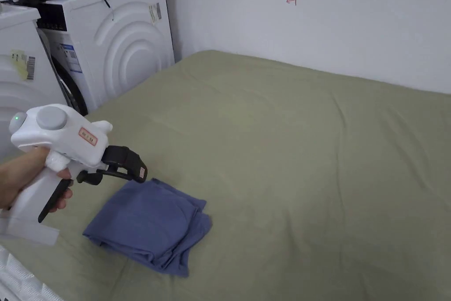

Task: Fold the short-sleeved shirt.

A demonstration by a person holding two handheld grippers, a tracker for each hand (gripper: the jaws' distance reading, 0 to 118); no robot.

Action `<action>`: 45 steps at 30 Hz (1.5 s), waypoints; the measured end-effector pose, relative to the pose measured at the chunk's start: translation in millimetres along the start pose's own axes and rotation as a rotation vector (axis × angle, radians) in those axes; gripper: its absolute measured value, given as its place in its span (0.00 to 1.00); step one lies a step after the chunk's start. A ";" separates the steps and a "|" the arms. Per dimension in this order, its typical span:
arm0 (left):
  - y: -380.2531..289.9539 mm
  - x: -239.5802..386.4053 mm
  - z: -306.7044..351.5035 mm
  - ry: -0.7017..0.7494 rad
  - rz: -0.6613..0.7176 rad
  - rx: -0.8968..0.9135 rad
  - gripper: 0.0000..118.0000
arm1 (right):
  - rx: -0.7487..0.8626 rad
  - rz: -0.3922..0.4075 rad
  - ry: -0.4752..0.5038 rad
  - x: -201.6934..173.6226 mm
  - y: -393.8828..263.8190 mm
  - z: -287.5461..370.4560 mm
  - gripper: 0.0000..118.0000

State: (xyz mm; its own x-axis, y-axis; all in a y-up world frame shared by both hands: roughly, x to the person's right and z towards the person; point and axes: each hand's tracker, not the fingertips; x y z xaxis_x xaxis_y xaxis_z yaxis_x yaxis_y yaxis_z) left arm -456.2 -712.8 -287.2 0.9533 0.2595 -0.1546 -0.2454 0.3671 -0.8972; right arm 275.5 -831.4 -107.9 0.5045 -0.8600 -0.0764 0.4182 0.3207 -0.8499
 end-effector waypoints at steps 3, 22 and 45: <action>-28.9 35.9 19.9 -0.046 -0.020 0.108 0.70 | 0.038 0.060 -0.010 -12.5 -0.5 20.5 0.00; -269.3 417.8 91.5 -0.106 -0.275 0.937 0.00 | 0.790 0.858 -0.765 -201.7 -29.0 122.5 0.00; -297.5 443.8 122.1 -0.058 -0.373 1.004 0.27 | 0.885 0.884 -0.779 -224.3 -35.5 137.8 0.21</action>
State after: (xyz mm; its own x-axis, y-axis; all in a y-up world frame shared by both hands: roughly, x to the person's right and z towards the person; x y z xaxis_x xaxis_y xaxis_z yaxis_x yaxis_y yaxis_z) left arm 18.4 -597.8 -38.4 0.9947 0.0114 0.1022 0.0018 0.9917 -0.1287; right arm 251.6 -595.1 11.3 0.9862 0.0738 0.1484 -0.0643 0.9957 -0.0673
